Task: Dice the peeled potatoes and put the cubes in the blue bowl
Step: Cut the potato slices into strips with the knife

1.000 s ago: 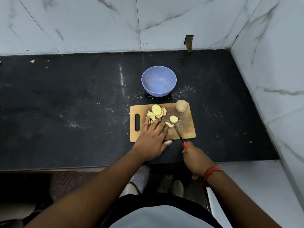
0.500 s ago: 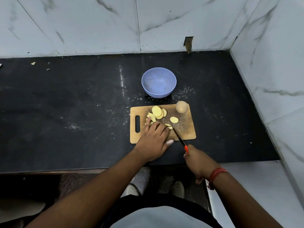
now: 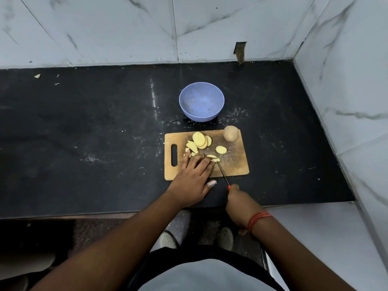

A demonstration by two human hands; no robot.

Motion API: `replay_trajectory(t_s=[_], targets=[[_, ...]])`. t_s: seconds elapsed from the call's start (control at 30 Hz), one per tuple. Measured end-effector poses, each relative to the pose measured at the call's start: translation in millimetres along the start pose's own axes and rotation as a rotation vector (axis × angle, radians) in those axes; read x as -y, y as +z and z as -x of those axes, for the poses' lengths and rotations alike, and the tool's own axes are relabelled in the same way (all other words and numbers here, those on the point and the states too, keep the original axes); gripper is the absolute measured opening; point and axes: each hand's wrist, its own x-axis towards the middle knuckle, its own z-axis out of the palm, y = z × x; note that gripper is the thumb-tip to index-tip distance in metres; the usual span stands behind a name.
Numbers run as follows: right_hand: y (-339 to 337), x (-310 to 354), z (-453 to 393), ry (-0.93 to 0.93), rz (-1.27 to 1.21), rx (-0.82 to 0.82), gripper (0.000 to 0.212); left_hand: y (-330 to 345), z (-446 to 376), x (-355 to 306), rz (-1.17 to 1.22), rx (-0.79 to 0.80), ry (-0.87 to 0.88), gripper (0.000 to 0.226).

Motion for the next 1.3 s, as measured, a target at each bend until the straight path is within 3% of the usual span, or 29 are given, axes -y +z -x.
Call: replay_trajectory(t_s=[0.3, 0.43, 0.57, 0.97, 1.17, 1.3], targets=[[1, -12, 8, -0.008, 0.049, 0.003, 0.035, 2, 1, -1, -0.003, -0.004, -0.004, 0.063], [1, -17, 13, -0.085, 0.030, -0.068, 0.010, 1, 2, -1, -0.011, 0.000, 0.001, 0.063], [3, -9, 7, -0.127, 0.026, -0.126, 0.008, -1, 4, 1, 0.002, -0.025, 0.018, 0.061], [4, 8, -5, 0.038, 0.008, -0.009, 0.035, -2, 2, 1, 0.006, -0.032, 0.027, 0.059], [1, -14, 9, -0.012, 0.034, 0.057, 0.026, -5, 1, 1, -0.010, -0.019, 0.009, 0.060], [-20, -29, 16, -0.019, -0.084, 0.041, 0.018, -9, -3, -3, 0.001, -0.034, 0.039, 0.058]])
